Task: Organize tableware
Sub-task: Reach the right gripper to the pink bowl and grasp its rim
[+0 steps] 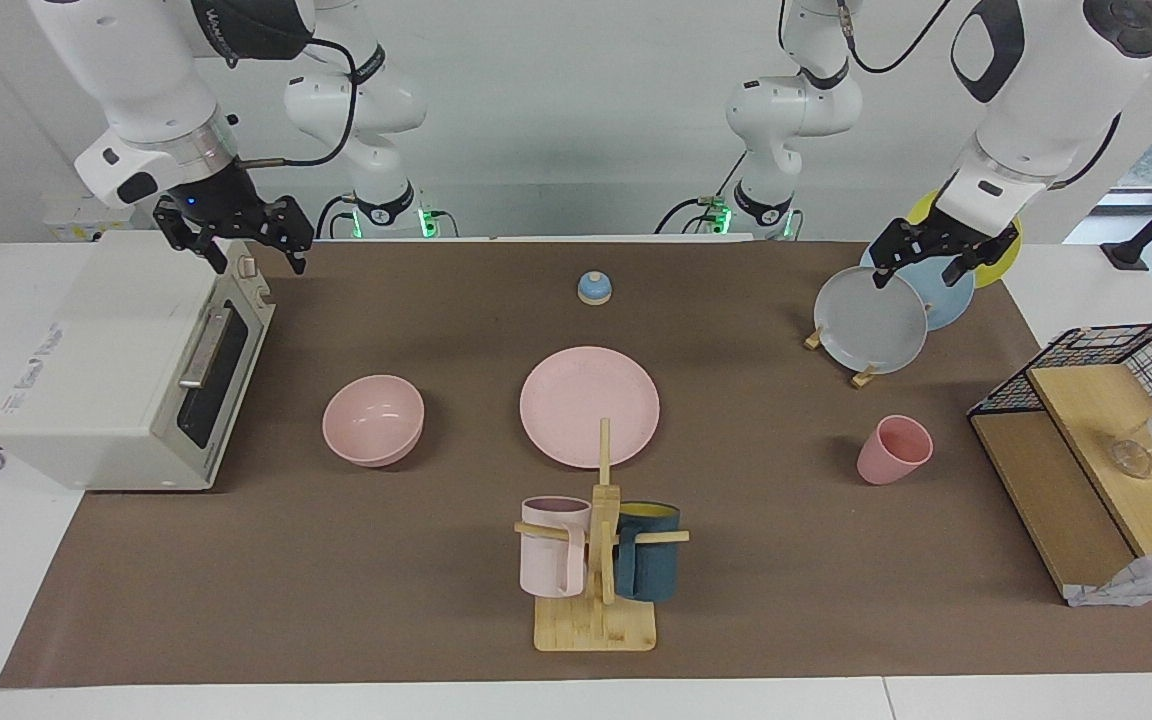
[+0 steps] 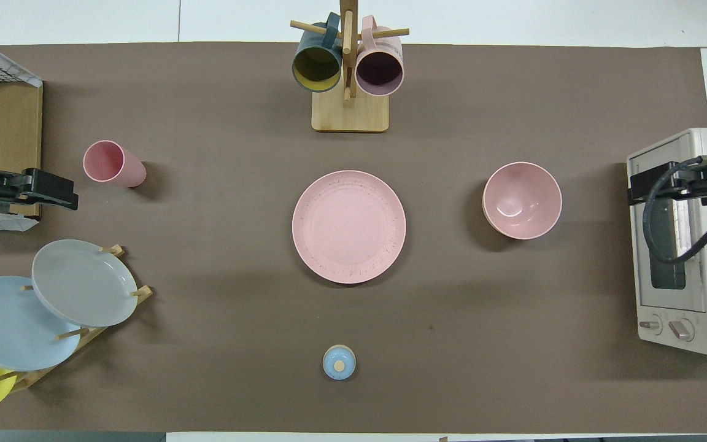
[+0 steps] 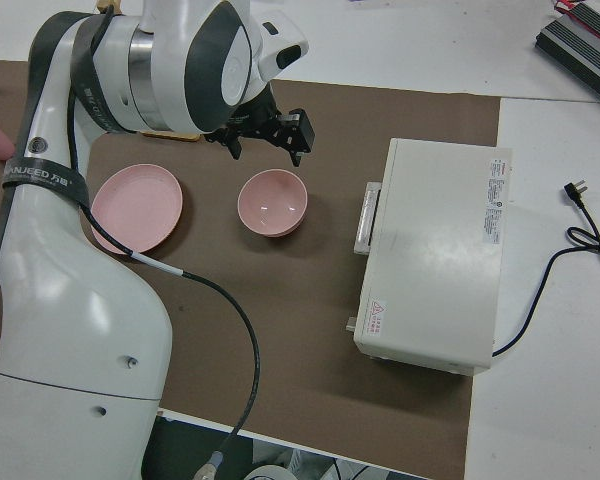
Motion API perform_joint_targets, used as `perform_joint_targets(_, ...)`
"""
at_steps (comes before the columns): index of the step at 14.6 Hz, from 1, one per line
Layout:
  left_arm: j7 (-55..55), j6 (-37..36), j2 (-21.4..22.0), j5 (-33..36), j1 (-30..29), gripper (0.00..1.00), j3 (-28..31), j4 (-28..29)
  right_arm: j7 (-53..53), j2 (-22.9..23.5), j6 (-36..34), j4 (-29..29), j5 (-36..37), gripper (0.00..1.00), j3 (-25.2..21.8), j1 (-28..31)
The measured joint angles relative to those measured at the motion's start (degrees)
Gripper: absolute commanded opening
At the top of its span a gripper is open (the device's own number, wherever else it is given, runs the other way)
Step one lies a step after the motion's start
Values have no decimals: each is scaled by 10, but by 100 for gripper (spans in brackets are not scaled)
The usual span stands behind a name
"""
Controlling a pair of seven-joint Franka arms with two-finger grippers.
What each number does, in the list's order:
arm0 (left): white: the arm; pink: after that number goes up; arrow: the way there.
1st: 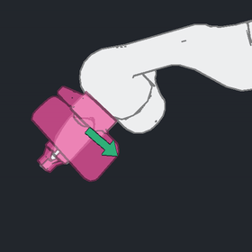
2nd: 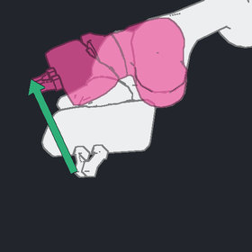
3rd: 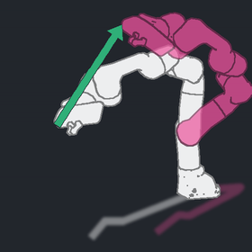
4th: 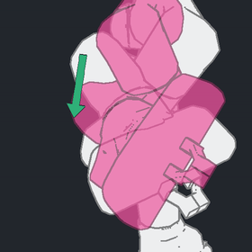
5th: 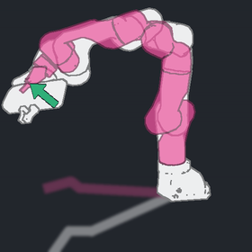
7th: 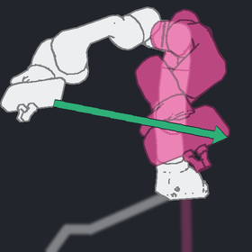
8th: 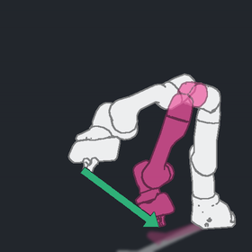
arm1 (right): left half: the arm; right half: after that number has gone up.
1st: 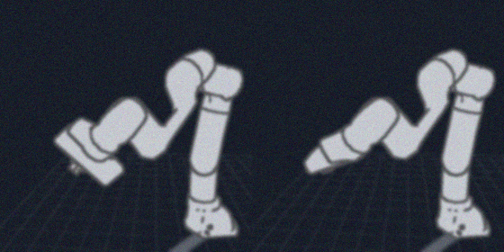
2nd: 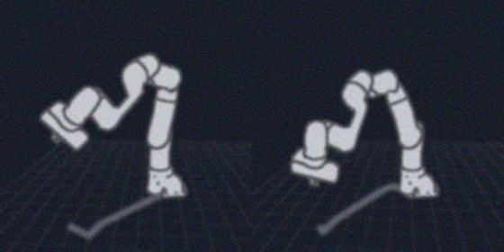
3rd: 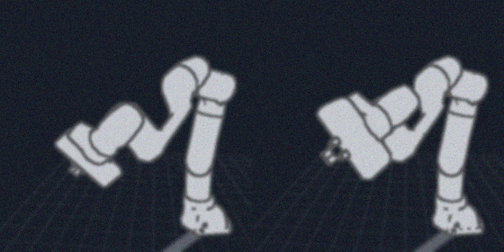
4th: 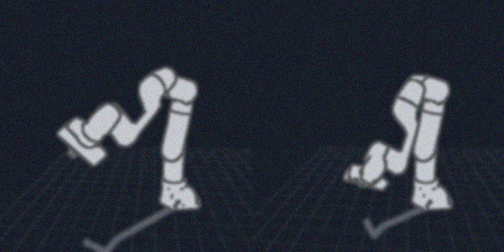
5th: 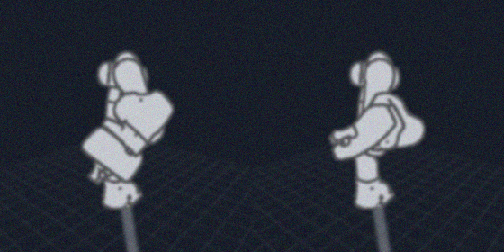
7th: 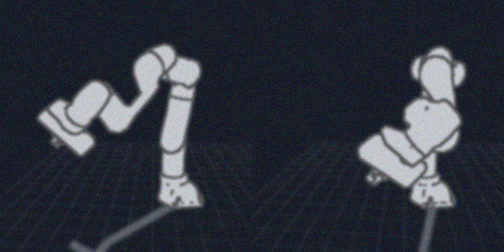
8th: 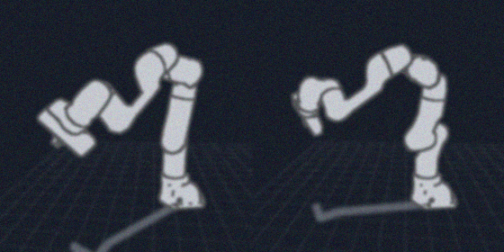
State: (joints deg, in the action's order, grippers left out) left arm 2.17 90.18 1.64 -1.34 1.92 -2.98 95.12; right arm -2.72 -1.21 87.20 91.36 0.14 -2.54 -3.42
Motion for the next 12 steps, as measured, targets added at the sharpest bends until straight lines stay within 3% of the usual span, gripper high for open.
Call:
perform_joint_targets(7,0,0,0,-1,0,100,-2,0,7,0,-1,0,-3,100,8,-1)
perform_joint_targets(10,0,0,0,-1,0,100,-2,0,-5,9,58,19,-8,100,40,-34)
perform_joint_targets(12,0,0,0,-1,0,100,-2,0,-29,38,104,37,-8,100,45,-68)
